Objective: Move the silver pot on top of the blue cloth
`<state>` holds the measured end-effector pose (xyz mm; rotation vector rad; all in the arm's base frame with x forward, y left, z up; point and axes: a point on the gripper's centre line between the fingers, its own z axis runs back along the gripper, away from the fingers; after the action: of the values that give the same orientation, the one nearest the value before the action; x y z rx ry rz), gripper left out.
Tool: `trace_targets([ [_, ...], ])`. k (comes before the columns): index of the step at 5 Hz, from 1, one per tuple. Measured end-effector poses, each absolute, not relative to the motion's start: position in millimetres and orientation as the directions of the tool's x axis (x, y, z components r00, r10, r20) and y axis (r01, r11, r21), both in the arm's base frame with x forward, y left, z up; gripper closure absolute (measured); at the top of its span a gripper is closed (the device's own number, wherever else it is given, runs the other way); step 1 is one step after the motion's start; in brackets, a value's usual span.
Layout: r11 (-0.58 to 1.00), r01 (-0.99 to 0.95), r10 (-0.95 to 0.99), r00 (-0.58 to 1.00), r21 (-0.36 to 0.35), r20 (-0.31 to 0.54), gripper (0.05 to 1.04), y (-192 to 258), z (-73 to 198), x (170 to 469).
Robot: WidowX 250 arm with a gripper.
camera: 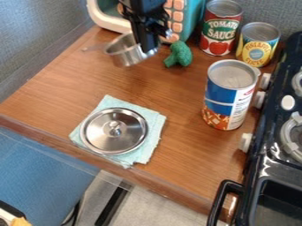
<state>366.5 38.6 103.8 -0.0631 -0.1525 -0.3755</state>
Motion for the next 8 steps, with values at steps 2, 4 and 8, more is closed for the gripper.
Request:
trace_targets([
  [2,0.901,0.433,-0.429,0.896,-0.012,0.109,1.012,3,87,344],
  [4,0.887,0.462,-0.46,0.885,-0.006,0.071,1.014,-20,69,339],
  [8,0.906,0.424,-0.424,0.906,-0.022,0.004,0.241,-18,46,333],
])
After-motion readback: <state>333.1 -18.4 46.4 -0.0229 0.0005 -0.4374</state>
